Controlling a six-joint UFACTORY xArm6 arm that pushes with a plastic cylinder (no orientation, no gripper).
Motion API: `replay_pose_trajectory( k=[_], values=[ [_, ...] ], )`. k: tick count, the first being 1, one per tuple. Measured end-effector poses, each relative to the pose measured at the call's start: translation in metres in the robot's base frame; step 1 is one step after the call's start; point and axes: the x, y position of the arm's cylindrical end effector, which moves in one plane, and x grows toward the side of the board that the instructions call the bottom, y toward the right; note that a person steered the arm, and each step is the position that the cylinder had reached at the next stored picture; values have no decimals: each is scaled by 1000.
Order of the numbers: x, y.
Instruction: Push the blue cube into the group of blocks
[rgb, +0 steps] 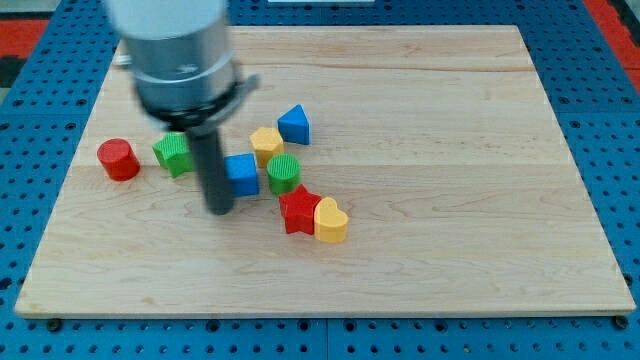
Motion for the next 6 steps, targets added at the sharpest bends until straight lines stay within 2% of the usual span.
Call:
replay_pose_trajectory(
  k=[1,2,3,4,5,6],
  values=[
    [43,-4],
    [73,124],
    [56,174],
    [11,157],
    [1,87],
    [21,100]
  ],
)
